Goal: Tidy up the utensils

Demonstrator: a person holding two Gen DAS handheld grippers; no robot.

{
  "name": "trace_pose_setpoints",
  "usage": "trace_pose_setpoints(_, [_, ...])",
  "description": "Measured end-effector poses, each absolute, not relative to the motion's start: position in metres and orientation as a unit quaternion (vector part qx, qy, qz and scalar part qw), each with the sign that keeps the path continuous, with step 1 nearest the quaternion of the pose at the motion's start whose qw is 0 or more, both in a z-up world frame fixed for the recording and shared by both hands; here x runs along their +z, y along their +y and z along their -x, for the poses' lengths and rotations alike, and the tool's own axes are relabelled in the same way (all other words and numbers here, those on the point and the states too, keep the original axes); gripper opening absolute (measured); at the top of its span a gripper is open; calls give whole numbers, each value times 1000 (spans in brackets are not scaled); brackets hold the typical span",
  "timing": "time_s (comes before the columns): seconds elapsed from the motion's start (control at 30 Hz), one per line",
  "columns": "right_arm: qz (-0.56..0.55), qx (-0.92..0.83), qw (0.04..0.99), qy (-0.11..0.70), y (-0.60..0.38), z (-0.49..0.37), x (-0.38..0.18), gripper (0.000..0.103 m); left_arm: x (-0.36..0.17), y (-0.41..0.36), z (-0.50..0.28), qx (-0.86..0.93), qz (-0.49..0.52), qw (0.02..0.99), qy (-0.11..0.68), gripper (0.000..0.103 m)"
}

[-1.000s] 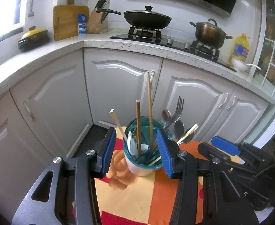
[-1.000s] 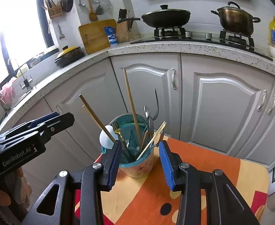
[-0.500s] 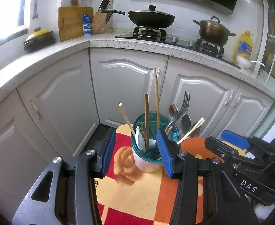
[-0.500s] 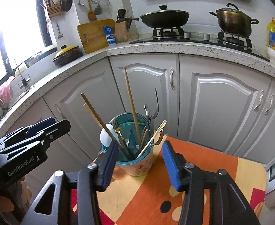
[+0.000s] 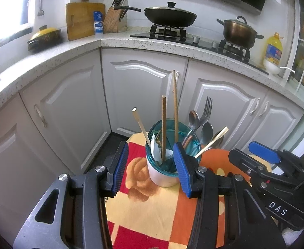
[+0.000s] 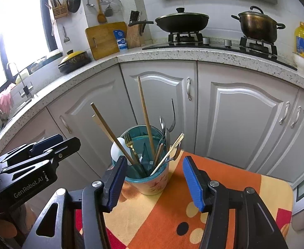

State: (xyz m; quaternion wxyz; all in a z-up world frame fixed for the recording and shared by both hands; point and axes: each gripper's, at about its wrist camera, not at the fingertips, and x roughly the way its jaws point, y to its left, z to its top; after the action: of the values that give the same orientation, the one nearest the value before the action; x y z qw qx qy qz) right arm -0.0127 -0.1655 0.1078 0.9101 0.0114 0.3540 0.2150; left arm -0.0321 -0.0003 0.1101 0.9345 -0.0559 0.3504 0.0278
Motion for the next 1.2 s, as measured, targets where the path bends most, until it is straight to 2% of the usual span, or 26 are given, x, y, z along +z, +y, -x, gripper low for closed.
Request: trace_pose_setpoints(1.2, [-6, 222, 902, 369, -157, 10, 99, 57, 107, -3, 29, 29, 56, 931, 358, 44])
